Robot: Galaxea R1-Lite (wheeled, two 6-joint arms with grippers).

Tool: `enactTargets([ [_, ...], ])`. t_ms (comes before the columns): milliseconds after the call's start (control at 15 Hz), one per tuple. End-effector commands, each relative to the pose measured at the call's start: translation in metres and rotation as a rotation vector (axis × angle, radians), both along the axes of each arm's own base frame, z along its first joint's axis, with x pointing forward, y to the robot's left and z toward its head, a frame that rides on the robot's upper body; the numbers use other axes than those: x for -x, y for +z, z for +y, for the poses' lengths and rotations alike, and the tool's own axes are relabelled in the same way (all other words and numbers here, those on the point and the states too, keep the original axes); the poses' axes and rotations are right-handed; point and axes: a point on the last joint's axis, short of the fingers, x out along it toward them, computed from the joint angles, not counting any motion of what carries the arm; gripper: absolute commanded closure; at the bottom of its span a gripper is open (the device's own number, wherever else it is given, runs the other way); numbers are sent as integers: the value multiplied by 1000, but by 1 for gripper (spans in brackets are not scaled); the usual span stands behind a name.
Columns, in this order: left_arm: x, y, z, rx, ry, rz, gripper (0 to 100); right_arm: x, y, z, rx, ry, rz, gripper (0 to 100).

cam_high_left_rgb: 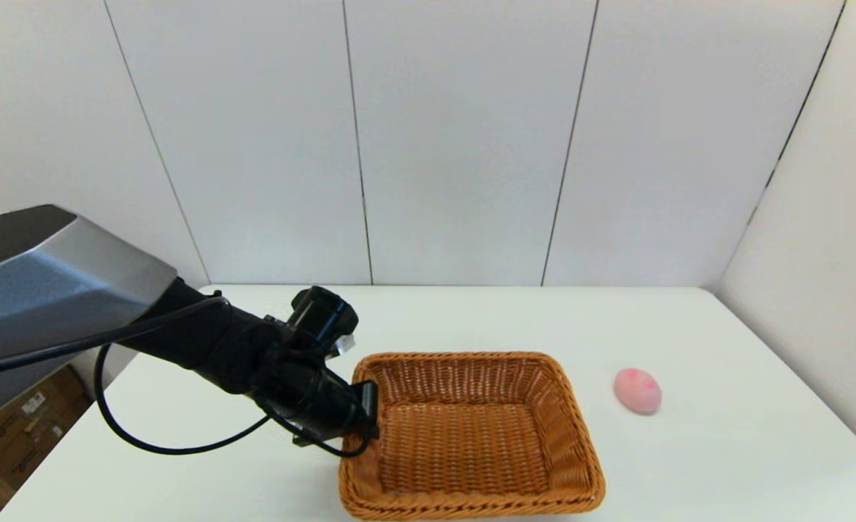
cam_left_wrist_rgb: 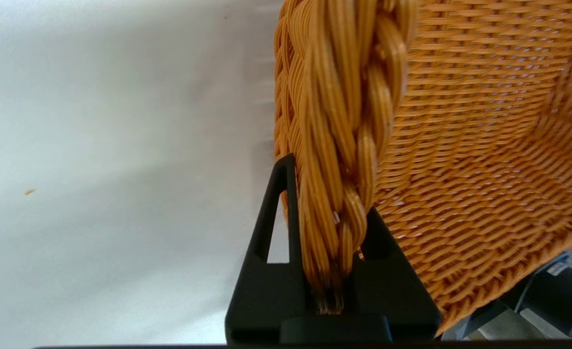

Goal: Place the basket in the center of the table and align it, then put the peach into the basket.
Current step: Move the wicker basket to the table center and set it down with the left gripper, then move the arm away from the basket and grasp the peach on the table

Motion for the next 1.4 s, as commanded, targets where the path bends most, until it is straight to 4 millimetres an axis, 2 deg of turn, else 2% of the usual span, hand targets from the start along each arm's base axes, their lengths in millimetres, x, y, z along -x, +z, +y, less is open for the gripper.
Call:
enactTargets([
  [67,-1,1,0,0,1,6,100,0,0,0,0,0,1,0],
  [533,-1,-1,-1,-4,3,12,100,0,0,0,0,0,1,0],
  [600,0,-2,-1,-7,3,12,0,0,0,0,0,0,1,0],
  [933,0,0,-1,-9,-23,-6,0,0,0,0,0,0,1,0],
  [1000,1,6,-1,-4,-30,-24,0,0,0,0,0,0,1,0],
  [1133,7,38,4,40,-28,-110,0,0,0,0,0,0,1,0],
  [1267,24,86,17,98,-37,-251,0,0,0,0,0,0,1,0],
  [1400,64,146,39,142,-56,-433,0,0,0,0,0,0,1,0],
])
